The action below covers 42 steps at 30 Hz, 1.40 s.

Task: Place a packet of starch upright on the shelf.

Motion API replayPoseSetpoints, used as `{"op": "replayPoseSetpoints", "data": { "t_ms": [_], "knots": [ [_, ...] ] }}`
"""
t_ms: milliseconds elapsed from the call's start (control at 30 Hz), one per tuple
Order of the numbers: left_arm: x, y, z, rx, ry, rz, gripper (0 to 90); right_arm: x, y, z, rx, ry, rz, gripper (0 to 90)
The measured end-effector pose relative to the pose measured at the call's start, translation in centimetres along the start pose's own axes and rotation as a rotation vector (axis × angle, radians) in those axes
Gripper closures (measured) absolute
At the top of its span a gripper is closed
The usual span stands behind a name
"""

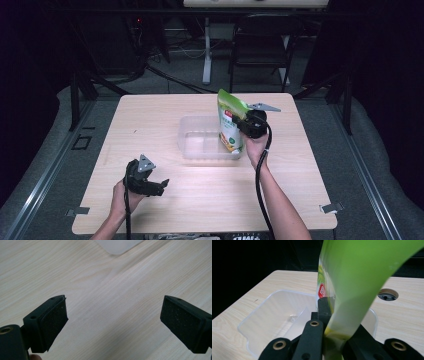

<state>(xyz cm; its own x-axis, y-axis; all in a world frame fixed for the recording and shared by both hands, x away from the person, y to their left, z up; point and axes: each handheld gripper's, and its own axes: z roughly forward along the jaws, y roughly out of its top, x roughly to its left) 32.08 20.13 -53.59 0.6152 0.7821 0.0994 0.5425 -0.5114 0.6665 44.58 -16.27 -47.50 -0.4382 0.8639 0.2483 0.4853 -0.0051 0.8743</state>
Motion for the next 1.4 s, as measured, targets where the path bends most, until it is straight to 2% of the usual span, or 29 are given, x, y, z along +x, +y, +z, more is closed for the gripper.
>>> {"op": "replayPoseSetpoints", "data": {
  "t_ms": [567,933,1100,1400],
  "knots": [
    [-0.1,0.1,0.0,0.006,-0.002,0.003,7.2,-0.5,-1.0,-0.8,0.008,-0.008,-0.002,89.4],
    [-0.2,0.1,0.0,0.003,0.004,0.002,7.2,-0.6,-1.6,-1.3,0.016,-0.031,-0.033,89.3],
    [-0.3,0.1,0.1,0.004,0.003,0.006,7.3,-1.0,-1.7,-1.3,0.017,-0.029,-0.015,89.0],
    [-0.3,0.2,0.2,0.005,0.001,0.006,7.2,-1.6,-1.4,-1.5,0.041,-0.046,-0.011,82.8]
  ]
}}
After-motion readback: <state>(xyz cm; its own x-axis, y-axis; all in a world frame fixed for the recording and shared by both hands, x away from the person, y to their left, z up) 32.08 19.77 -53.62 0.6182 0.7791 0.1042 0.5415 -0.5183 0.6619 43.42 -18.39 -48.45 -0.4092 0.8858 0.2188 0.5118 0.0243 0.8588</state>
